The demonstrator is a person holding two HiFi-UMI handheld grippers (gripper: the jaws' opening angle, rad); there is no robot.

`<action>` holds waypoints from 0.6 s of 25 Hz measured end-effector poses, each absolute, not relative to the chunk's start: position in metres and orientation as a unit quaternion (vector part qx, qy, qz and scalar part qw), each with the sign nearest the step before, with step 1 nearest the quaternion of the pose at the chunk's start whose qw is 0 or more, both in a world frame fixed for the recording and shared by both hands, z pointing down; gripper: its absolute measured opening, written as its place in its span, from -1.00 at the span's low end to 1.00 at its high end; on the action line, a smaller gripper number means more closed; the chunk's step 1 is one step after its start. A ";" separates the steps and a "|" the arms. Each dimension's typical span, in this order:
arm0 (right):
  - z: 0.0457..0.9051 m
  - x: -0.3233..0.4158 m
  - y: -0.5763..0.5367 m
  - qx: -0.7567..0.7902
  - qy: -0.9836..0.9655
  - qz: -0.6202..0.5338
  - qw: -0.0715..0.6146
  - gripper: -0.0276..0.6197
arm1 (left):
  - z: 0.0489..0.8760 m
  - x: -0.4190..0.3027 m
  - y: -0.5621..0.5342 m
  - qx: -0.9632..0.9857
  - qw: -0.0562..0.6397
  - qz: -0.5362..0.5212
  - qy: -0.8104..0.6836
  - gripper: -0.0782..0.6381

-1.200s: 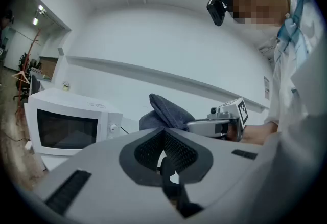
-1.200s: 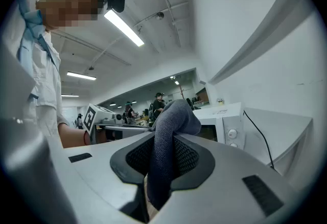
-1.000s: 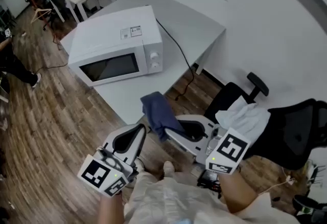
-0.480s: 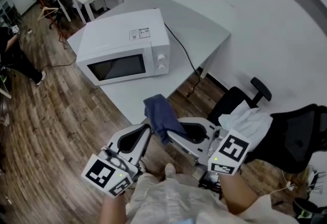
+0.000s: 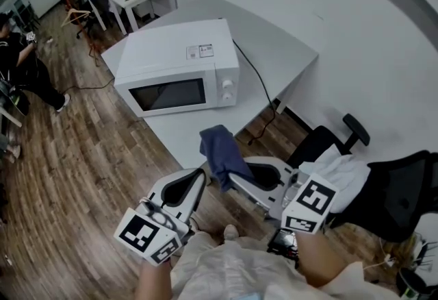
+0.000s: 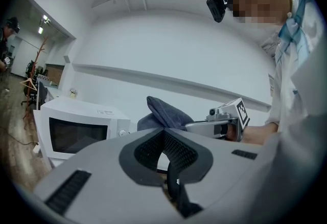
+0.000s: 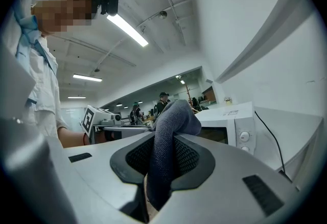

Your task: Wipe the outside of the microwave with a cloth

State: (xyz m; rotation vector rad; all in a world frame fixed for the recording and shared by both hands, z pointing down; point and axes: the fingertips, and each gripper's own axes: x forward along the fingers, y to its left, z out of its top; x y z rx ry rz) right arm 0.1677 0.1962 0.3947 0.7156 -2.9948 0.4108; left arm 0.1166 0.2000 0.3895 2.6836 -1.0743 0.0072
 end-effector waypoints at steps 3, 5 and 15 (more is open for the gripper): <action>0.394 0.163 0.184 0.230 -0.964 0.130 0.015 -0.65 | 0.390 0.108 0.193 0.920 0.121 0.000 -0.374 -0.78; 0.396 0.157 0.173 0.234 -0.963 0.132 0.016 -0.65 | 0.394 0.099 0.184 0.918 0.125 -0.002 -0.376 -0.78; 0.397 0.100 0.102 0.277 -0.951 0.137 0.016 -0.65 | 0.393 0.037 0.109 0.929 0.129 -0.024 -0.347 -0.78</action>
